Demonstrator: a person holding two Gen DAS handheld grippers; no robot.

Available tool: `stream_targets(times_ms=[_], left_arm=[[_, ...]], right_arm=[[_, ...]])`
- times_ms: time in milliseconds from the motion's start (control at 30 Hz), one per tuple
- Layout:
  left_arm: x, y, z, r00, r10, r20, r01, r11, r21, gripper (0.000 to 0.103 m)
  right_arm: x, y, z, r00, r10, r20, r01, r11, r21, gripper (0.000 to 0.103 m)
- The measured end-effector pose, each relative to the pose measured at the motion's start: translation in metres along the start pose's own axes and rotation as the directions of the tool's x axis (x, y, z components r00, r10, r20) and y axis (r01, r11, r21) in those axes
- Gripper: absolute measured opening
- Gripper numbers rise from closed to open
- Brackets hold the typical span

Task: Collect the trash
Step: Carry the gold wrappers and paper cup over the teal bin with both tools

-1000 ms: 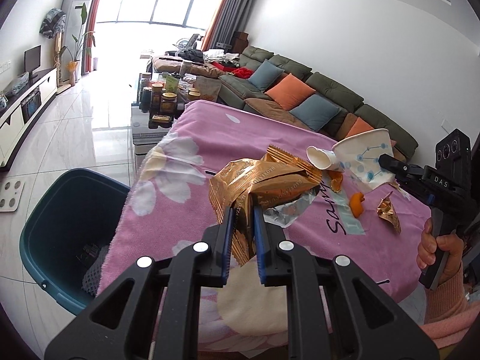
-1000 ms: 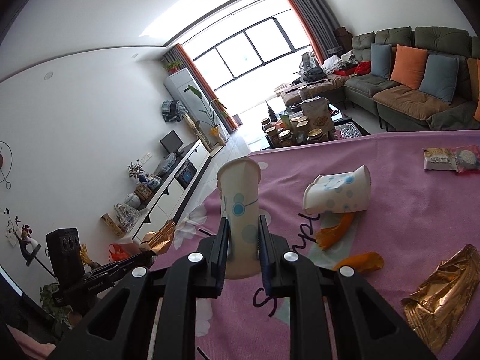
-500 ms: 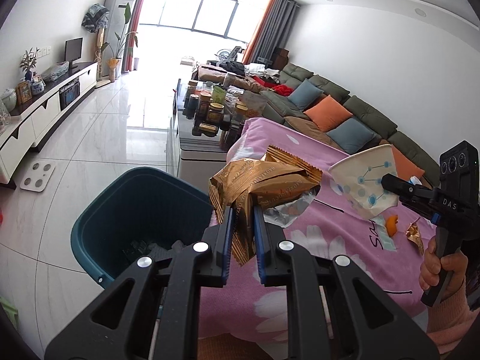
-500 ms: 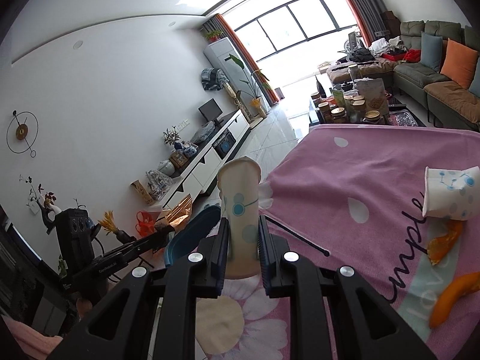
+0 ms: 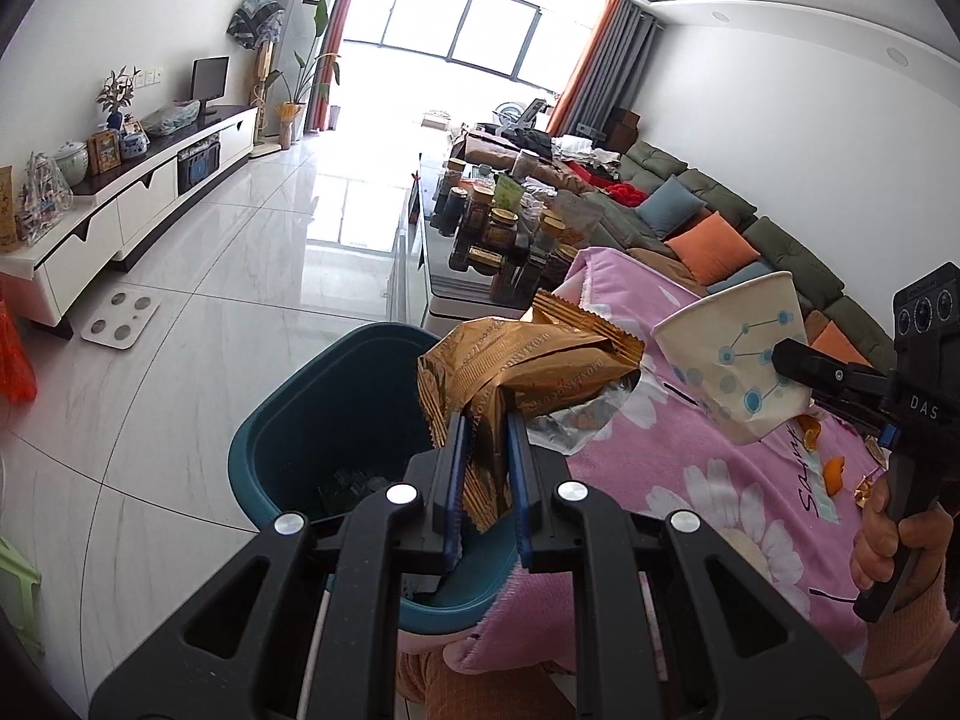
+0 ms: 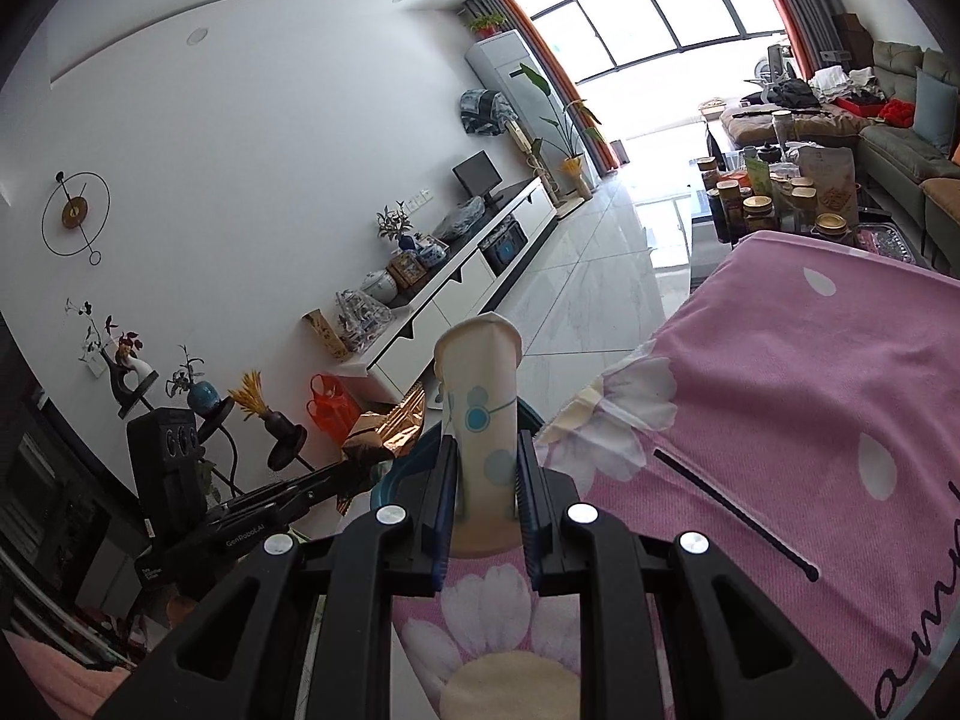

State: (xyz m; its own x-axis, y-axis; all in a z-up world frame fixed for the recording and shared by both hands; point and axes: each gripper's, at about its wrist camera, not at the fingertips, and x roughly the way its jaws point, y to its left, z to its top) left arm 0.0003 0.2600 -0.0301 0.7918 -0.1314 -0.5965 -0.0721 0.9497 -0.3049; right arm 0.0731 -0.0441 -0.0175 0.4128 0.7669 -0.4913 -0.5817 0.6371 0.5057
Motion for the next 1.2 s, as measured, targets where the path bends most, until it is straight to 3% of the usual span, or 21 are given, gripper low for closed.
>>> stream_targets(times_ms=[667, 900, 1200], left_arm=[[0.030, 0.033, -0.014, 0.995, 0.065, -0.082, -0.071, 0.995, -0.072, 0.014], [0.049, 0.040, -0.017, 0.988, 0.088, -0.124, -0.100, 0.991, -0.094, 0.014], [0.076, 0.046, -0.020, 0.978, 0.112, -0.176, -0.135, 0.983, -0.122, 0.022]], right_arm=[[0.082, 0.020, 0.010, 0.993, 0.025, -0.117, -0.026, 1.000, -0.006, 0.018], [0.112, 0.026, 0.007, 0.986, -0.006, -0.169, 0.003, 1.000, -0.016, 0.018], [0.145, 0.031, 0.001, 0.972, -0.043, -0.232, 0.039, 0.999, -0.019, 0.024]])
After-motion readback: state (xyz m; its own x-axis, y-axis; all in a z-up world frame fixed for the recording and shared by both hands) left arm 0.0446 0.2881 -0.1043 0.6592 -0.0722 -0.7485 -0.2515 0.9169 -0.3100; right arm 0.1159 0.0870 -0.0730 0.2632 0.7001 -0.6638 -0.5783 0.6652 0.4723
